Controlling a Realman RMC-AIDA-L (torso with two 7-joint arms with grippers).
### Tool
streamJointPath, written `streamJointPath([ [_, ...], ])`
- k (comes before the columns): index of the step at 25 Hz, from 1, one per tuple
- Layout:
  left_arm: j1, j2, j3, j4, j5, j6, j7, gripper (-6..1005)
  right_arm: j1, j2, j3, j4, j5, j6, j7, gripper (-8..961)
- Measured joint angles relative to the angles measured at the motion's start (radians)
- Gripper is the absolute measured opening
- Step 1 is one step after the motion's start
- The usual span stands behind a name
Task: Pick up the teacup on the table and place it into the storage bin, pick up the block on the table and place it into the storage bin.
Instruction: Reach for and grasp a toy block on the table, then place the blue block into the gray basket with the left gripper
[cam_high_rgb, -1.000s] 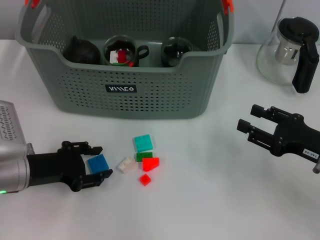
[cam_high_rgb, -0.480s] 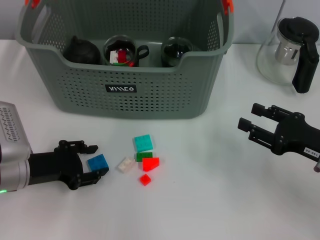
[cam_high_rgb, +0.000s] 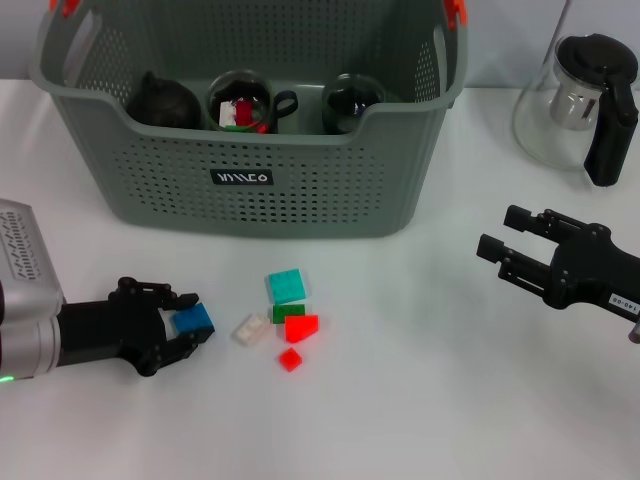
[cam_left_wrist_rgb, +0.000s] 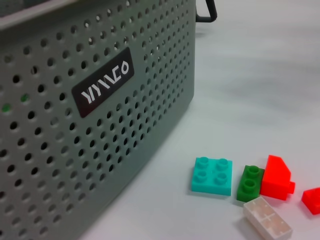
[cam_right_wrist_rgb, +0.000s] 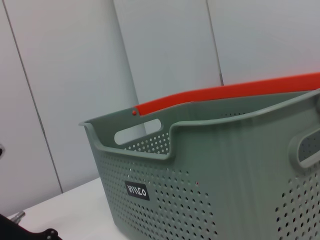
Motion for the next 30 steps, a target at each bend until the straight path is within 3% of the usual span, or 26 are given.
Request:
streamJointPath([
  [7, -0.001, 0.002, -0.003, 0.012, 0.000, 0.001, -0.021, 396, 0.000, 0.000, 0.000, -0.003, 0.000, -0.002, 0.000, 645],
  [12, -0.002, 0.009, -0.016, 0.035, -0.002, 0.058, -0.065, 396, -0.002, -0.002, 0.000, -0.005, 0.001, -0.005, 0.000, 644],
  [14, -0.010, 0.023, -0.065, 0.048, -0.010, 0.152, -0.071, 395, -0.002, -0.002, 0.000, -0.005, 0.001, -0.006, 0.000, 644],
  [19, -0.084, 0.100, -0.321, 0.047, -0.028, 0.566, -0.064, 395, -0.002, -0.002, 0.000, -0.007, 0.001, -0.007, 0.000, 645],
  [22, -0.129, 0.132, -0.400, 0.045, -0.065, 0.737, -0.082, 395, 0.001, 0.000, 0.000, -0.007, 0.001, -0.008, -0.005, 645],
  [26, -0.180, 0.147, -0.365, 0.049, -0.192, 0.767, -0.136, 396, 0.006, 0.002, 0.000, -0.008, -0.002, -0.008, -0.007, 646],
  [30, -0.261, 0.142, -0.355, 0.042, -0.258, 0.715, -0.148, 395, 0.007, 0.004, 0.000, -0.008, -0.002, -0.009, -0.007, 646],
])
